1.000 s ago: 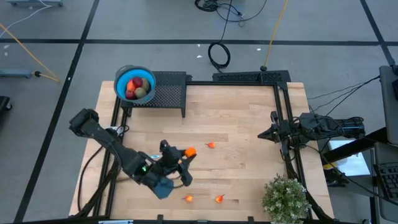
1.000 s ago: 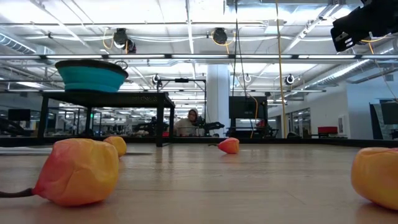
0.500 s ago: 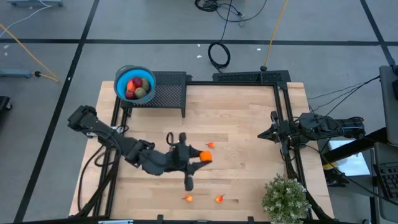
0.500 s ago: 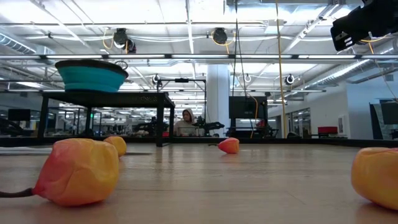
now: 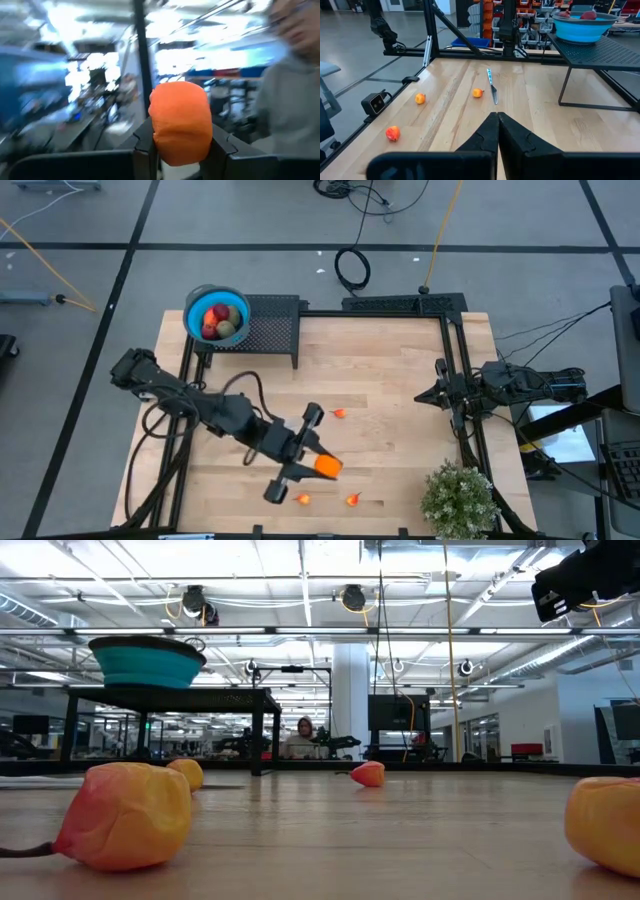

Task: Pick & Place Fruit
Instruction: Put the tangerine into the blue strainer bowl on the shelf

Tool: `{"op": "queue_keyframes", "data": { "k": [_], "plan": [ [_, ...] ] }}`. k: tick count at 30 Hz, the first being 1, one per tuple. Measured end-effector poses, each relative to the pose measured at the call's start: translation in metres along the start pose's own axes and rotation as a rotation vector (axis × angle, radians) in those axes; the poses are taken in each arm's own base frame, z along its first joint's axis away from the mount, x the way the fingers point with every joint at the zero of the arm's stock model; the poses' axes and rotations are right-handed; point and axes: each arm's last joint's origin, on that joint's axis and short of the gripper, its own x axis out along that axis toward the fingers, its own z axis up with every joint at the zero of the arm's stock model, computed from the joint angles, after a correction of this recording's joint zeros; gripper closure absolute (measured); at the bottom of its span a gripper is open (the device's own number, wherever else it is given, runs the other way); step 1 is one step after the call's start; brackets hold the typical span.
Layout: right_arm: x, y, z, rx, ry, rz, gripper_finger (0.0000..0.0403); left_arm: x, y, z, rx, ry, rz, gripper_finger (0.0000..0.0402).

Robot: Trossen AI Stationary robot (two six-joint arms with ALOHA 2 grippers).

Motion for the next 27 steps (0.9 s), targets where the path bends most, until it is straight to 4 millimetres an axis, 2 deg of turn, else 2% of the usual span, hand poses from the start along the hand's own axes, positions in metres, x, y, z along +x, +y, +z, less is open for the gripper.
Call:
{"op": "queue_keyframes", "data": {
  "k": [8, 15, 20, 27],
  "plan": [
    [0.000, 0.000, 0.000, 0.000, 0.000, 0.000, 0.0403, -0.002, -0.003, 0.018, 0.106, -0.215, -0.187, 0.0309],
    [0.000, 0.000, 0.000, 0.000, 0.000, 0.000, 0.0403, -0.003, -0.003, 0.019, 0.106, -0.224, -0.197, 0.0309],
    [0.000, 0.000, 0.000, 0.000, 0.001, 0.000, 0.0403, -0.002, 0.002, 0.019, -0.001, -0.207, -0.022, 0.0309],
    [0.000, 0.000, 0.000, 0.000, 0.000, 0.000, 0.0403, -0.008, 0.017, 0.034, -0.236, -0.385, 0.248, 0.0309]
  ]
}}
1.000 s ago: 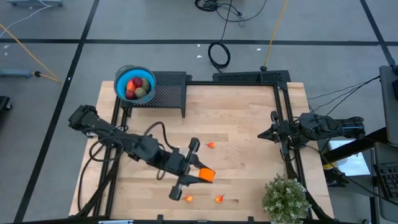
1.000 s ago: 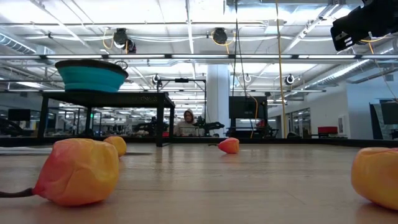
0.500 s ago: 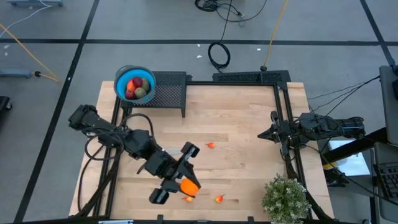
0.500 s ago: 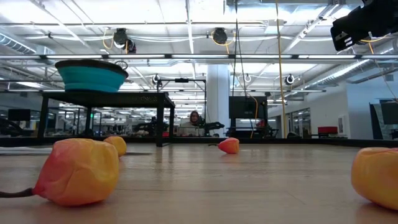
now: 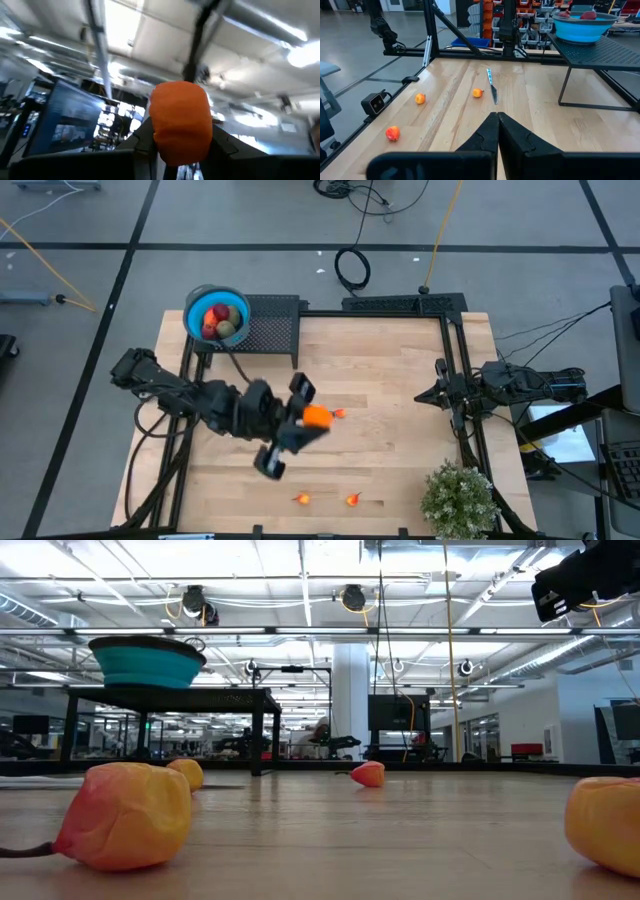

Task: Pick & Place Fruit
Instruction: Put the tangerine into the blue strainer bowl on the shelf

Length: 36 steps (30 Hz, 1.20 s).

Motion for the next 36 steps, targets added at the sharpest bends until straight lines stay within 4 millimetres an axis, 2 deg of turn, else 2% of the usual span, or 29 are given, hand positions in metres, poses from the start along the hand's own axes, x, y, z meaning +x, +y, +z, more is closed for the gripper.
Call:
{"op": "queue_keyframes", "data": {
  "k": [10, 18, 25, 36],
  "plan": [
    [0.000, 0.000, 0.000, 0.000, 0.000, 0.000, 0.0403, -0.002, 0.011, 0.016, -0.285, -0.215, 0.278, 0.0309],
    [0.000, 0.000, 0.000, 0.011, 0.000, 0.000, 0.0403, -0.002, 0.014, 0.014, -0.330, -0.223, 0.355, 0.0309],
    [0.000, 0.000, 0.000, 0.010, 0.000, 0.000, 0.0403, -0.006, 0.025, -0.018, -0.338, -0.006, 0.637, 0.0309],
    [0.000, 0.000, 0.000, 0.008, 0.001, 0.000, 0.0403, -0.029, 0.069, -0.062, -0.609, 0.404, 0.846, 0.0309]
  ]
}}
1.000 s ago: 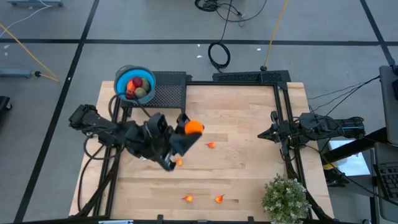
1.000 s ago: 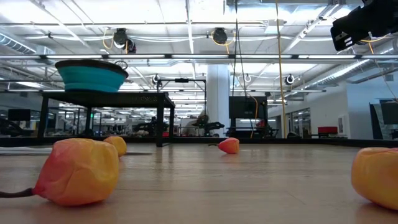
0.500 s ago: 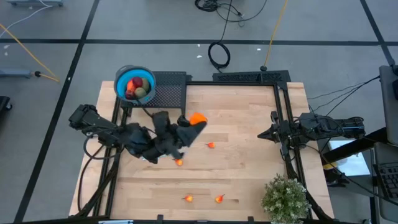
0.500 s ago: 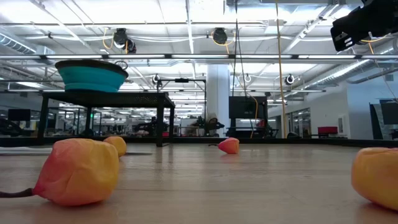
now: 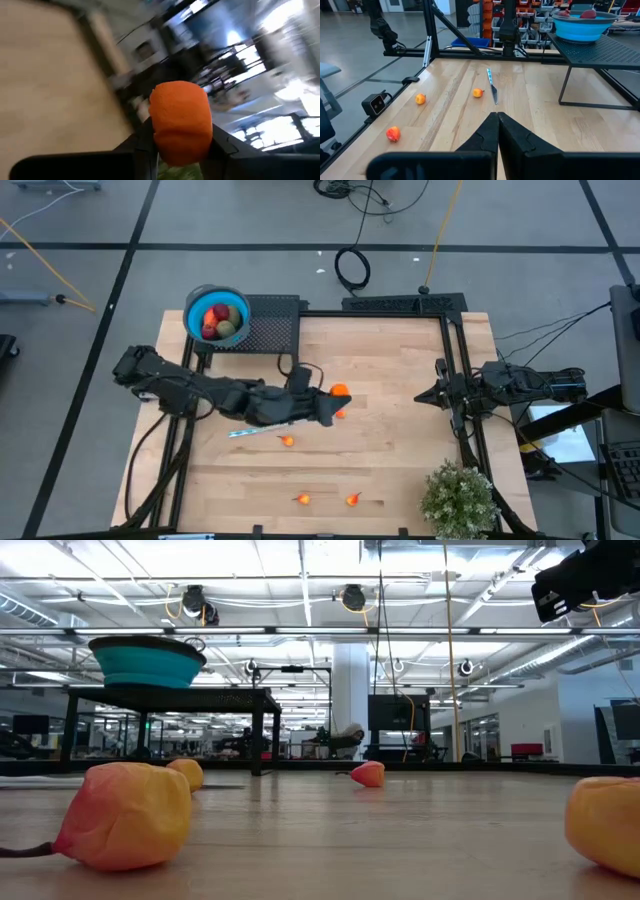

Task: Pick & Place Fruit
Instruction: Put the tangerine into the blue strainer bowl on the shelf

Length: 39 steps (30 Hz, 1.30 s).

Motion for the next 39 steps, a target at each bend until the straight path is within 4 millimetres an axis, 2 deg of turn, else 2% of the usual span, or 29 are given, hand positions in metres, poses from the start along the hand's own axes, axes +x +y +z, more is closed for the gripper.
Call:
{"op": "queue_keyframes", "data": {
  "k": [9, 15, 19, 25, 31, 39],
  "plan": [
    [0.000, 0.000, 0.000, 0.000, 0.001, -0.002, 0.0403, 0.011, 0.050, 0.017, 0.052, 0.159, 0.350, 0.0309],
    [0.000, 0.000, -0.002, 0.001, 0.021, -0.003, 0.0403, 0.014, 0.081, 0.040, 0.121, 0.232, 0.556, 0.0309],
    [0.000, 0.000, -0.003, 0.000, 0.027, -0.004, 0.0403, 0.008, 0.091, 0.064, 0.197, 0.254, 0.675, 0.0309],
    [0.000, -0.001, -0.005, 0.001, 0.053, -0.039, 0.0403, -0.012, 0.099, 0.108, 0.314, 0.231, 0.814, 0.0309],
    [0.000, -0.004, -0.006, -0.003, 0.060, -0.133, 0.0403, -0.041, 0.108, 0.150, 0.400, 0.176, 0.969, 0.0309],
    [-0.001, -0.005, -0.006, -0.004, 0.061, -0.166, 0.0403, -0.071, 0.132, 0.194, 0.379, 0.149, 1.156, 0.0309]
  ]
}}
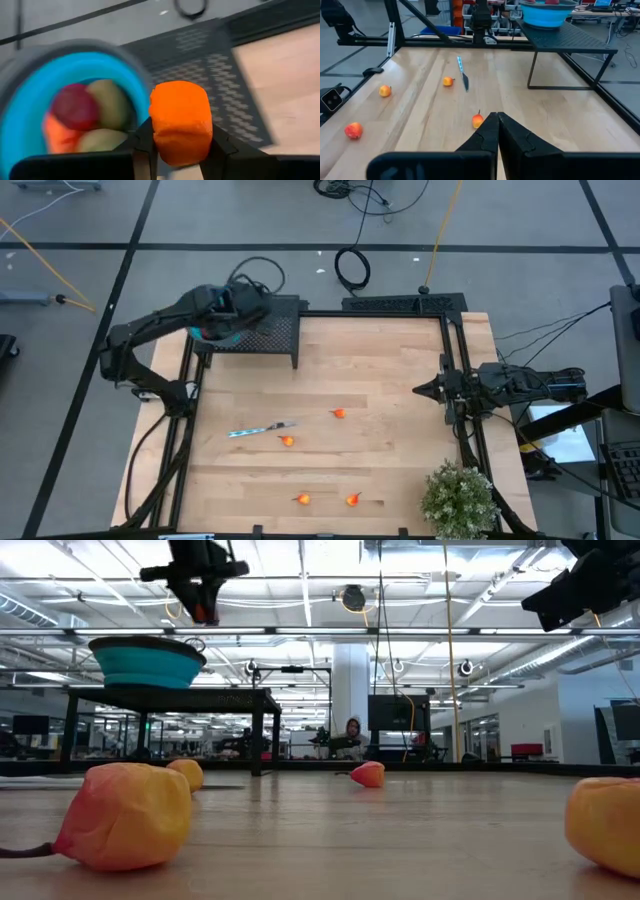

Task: Pick & Place Fruit
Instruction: Put the tangerine into the blue strainer bowl on the shelf

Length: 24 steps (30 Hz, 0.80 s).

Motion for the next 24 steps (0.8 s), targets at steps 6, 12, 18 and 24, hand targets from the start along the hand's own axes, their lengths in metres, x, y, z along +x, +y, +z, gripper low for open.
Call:
{"op": "queue_keyframes", "data": {
  "k": [6, 12, 18, 24],
  "plan": [
    [0.000, 0.000, 0.000, -0.001, 0.005, 0.000, 0.0403, 0.017, 0.030, 0.014, -0.028, 0.068, 0.133, 0.0309],
    [0.000, 0.000, 0.000, -0.001, 0.005, 0.000, 0.0403, 0.026, 0.047, 0.025, -0.039, 0.122, 0.128, 0.0309],
    [0.000, 0.000, 0.000, -0.001, 0.005, 0.000, 0.0403, 0.029, 0.051, 0.027, -0.001, 0.141, 0.118, 0.0309],
    [0.000, 0.000, 0.000, -0.001, 0.005, 0.000, 0.0403, 0.029, 0.047, 0.024, 0.098, 0.149, 0.106, 0.0309]
  ]
}}
